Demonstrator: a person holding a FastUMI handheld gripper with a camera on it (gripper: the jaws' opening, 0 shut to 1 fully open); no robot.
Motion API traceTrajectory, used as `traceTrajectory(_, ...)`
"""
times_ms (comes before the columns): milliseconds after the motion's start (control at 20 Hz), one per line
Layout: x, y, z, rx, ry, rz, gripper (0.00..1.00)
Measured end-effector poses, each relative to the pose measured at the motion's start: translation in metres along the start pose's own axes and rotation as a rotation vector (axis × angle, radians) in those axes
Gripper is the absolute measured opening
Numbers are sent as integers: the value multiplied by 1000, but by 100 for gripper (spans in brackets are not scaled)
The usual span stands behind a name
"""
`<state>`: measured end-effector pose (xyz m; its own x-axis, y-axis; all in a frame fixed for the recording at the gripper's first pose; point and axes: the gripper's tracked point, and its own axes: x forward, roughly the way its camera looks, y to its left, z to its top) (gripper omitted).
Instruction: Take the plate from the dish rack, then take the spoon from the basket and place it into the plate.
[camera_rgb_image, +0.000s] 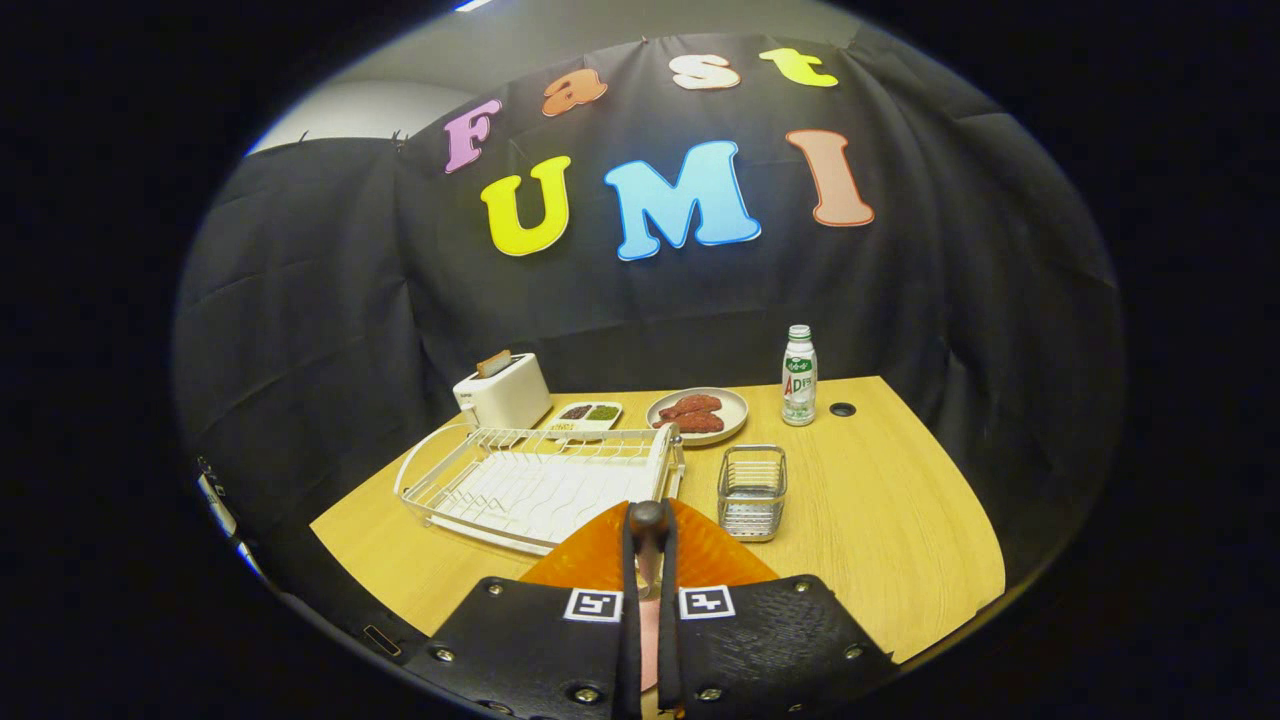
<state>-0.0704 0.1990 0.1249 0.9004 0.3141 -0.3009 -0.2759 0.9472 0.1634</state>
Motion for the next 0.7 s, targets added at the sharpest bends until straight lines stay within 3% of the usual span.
traceTrajectory(700,26,66,-40,-82,64,129,6)
